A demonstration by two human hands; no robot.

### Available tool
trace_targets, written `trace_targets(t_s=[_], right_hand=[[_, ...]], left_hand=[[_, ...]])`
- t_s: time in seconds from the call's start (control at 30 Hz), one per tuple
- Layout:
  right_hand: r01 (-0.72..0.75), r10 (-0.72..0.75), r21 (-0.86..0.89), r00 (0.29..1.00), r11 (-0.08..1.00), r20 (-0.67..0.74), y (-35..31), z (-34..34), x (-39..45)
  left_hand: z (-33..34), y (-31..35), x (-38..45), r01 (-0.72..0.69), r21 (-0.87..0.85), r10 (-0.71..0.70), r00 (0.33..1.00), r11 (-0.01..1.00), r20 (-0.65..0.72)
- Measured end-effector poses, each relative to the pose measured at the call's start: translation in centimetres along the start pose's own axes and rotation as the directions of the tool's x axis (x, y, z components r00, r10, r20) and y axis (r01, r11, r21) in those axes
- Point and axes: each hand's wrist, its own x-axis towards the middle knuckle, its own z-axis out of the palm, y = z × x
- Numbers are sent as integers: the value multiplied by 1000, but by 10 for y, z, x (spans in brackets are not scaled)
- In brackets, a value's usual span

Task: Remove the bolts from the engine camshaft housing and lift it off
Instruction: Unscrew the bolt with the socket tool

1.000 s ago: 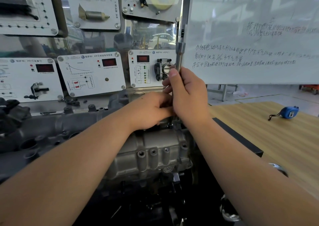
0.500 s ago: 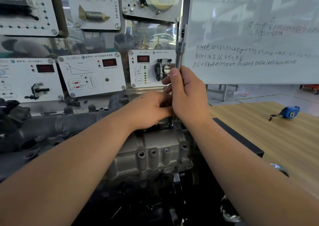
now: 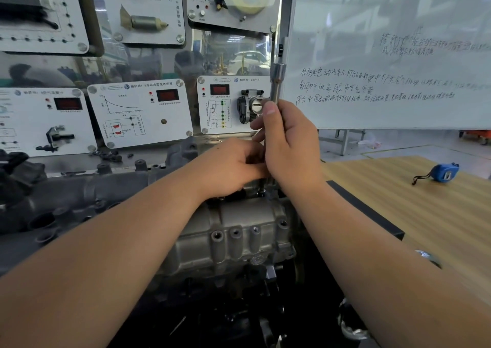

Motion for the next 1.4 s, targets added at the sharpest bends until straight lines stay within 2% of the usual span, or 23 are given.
trace_targets(t_s=[0.17,0.3,0.5,0.77,0.97,1.07,1.23,1.4], right_hand=[[14,-13,15,1000,1000,-22,-1,-2,0],[5,-5,-44,1000,999,0,-1,0,1],[6,-6,38,1000,999,-10,-3,-1,1],[-21,21,11,1000,1000,-9,-2,-1,1],[-8,8,55,1000,998,-4,-3,-1,1],[5,-4,23,1000,1000,-14,-3,-1,1],[-38,39,38,999,999,-5,-4,-1,3],[-21,21,45,1000,999,3,-3,-2,1]], left_hand=[[0,2,3,4,35,-3,1000,999,-21],[1,-2,2,10,13,-10,1000,1000,-9],[1,3,2,-3,35,3,1000,999,-4],[1,0,0,12,-15,-12,1000,1000,-8],[1,4,3,6,21,-6,1000,1000,-28],[1,2,3,4,14,-4,999,1000,-34],[1,0,1,38,-24,-38,999,999,-10],[0,6,1,2,46,-2,1000,999,8]])
